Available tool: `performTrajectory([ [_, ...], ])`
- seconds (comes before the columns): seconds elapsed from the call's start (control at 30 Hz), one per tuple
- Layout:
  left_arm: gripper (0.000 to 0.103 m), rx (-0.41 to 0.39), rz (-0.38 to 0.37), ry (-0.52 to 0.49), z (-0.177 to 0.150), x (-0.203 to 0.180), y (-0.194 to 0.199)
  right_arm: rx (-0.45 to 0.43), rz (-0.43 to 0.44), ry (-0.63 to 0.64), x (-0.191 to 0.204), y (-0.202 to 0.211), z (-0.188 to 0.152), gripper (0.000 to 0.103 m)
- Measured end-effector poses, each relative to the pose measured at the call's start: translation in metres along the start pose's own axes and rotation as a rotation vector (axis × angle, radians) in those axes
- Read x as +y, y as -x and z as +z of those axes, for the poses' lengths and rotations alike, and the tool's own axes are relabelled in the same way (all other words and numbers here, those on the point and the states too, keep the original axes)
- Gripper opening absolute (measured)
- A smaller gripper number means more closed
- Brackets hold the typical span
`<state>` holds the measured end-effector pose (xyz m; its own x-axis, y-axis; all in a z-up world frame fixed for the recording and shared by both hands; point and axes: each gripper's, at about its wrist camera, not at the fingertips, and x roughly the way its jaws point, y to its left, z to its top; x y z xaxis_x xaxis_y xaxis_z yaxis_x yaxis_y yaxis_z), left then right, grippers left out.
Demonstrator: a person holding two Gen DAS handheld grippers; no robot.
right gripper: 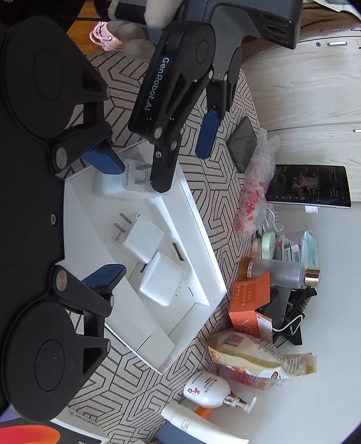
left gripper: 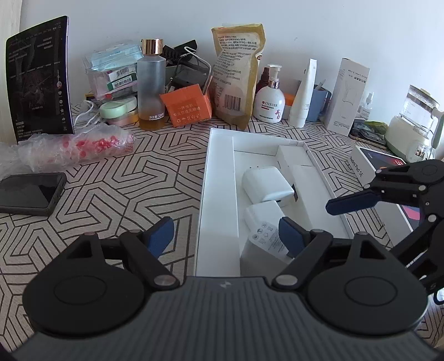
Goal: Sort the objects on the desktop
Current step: 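Grasp the white charger standing at the tray rim with the right tool, then lower the charger into the tray and open the right tool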
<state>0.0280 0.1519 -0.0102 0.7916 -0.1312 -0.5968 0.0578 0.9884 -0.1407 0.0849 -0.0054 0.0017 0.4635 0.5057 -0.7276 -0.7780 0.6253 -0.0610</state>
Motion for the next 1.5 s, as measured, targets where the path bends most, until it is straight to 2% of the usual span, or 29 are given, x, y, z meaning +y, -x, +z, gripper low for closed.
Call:
performTrajectory([
  [0.13, 0.085, -0.014, 0.000, 0.028, 0.000, 0.007, 0.001, 0.023, 0.012, 0.003, 0.005, -0.008, 0.002, 0.076],
  [0.23, 0.085, -0.040, 0.049, 0.030, 0.000, 0.011, 0.003, 0.035, 0.010, -0.006, 0.005, -0.014, 0.002, 0.076],
  [0.3, 0.085, -0.041, 0.047, 0.034, 0.001, 0.014, 0.003, 0.026, 0.013, -0.007, 0.009, -0.014, 0.004, 0.076],
  [0.4, 0.085, -0.037, 0.033, 0.049, 0.002, 0.017, 0.002, 0.009, 0.081, -0.021, 0.010, -0.011, 0.008, 0.075],
  [0.43, 0.085, -0.033, 0.028, 0.048, 0.002, 0.017, 0.001, 0.009, 0.098, -0.025, 0.010, -0.013, 0.010, 0.073],
  [0.53, 0.085, -0.024, 0.013, 0.039, 0.004, 0.015, -0.002, 0.024, 0.083, 0.002, 0.011, -0.021, 0.011, 0.058],
  [0.6, 0.085, -0.023, 0.002, 0.037, 0.003, 0.014, -0.002, 0.027, 0.094, 0.001, 0.010, -0.023, 0.011, 0.034],
  [0.83, 0.085, -0.009, -0.026, 0.037, 0.001, 0.011, -0.004, 0.033, 0.092, 0.016, 0.012, -0.019, 0.009, 0.032],
  [0.97, 0.085, -0.013, -0.033, 0.032, 0.000, 0.008, -0.003, 0.027, 0.020, 0.045, 0.008, -0.013, 0.011, 0.032],
  [1.07, 0.085, -0.009, -0.037, 0.025, -0.002, 0.006, -0.002, 0.027, -0.062, 0.098, 0.008, -0.015, 0.012, 0.032],
  [1.2, 0.085, -0.008, -0.043, 0.016, -0.003, 0.003, -0.001, 0.020, -0.127, 0.167, 0.014, -0.020, 0.014, 0.032],
  [1.37, 0.085, -0.010, -0.041, 0.019, -0.004, 0.003, 0.001, 0.027, -0.221, 0.351, 0.042, -0.022, 0.009, 0.033],
  [1.5, 0.085, -0.006, -0.033, 0.038, -0.005, 0.006, 0.001, 0.026, -0.252, 0.380, 0.039, -0.024, 0.013, 0.036],
])
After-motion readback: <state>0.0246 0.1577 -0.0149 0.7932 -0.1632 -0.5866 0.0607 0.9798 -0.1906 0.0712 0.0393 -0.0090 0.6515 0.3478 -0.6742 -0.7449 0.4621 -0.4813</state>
